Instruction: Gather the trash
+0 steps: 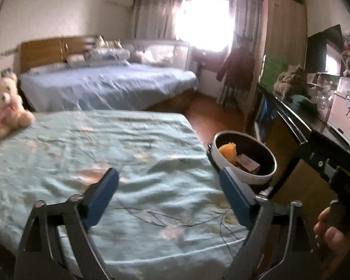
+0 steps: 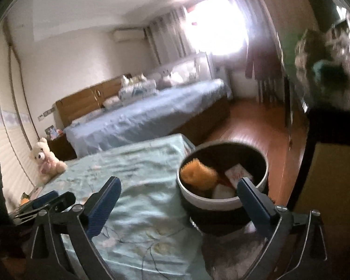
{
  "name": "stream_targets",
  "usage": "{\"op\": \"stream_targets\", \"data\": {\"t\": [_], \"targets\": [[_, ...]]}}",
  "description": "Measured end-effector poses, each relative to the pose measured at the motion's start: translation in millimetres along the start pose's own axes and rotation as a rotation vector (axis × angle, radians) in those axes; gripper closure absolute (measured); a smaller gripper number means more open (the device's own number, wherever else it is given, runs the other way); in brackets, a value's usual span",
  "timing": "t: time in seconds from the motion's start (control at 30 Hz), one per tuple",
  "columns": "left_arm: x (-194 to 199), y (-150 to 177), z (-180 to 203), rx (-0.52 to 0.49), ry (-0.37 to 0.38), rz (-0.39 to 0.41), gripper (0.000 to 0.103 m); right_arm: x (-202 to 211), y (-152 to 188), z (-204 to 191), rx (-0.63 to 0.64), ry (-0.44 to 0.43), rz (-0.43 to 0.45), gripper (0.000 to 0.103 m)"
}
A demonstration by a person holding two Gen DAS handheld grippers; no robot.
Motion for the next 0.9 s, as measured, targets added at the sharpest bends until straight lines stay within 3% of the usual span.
{"op": "stream_targets", "data": {"t": [0.03,0.23,0.9], "targets": [[4.6,-2.1,-0.8,-0.010,-0.015,0.022,0.000,7.6,-4.1,-4.3,0.019,0.008,0.040,0.000],[26.2,-5.2,-6.0,-0.103,-0.136,0.111,0.000,16.4,-7.6,-11.4,0.073,0.044,0.094,0.000],[32.2,-0.6,-16.5,-0.080,-0.163,0.103,0.000,13.3,9.5,-22.8,0.130,0.065,0.076,0.000]]}}
Point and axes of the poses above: each gripper's, at about its wrist camera, not at the fingertips, and x roughly against the way its jaws point, z to its right, y to its underside, the point moved 10 cm from there along -x, roughly the way its jaws point, and after that the axes turned 4 degrees about -x, right-handed, at the moved point
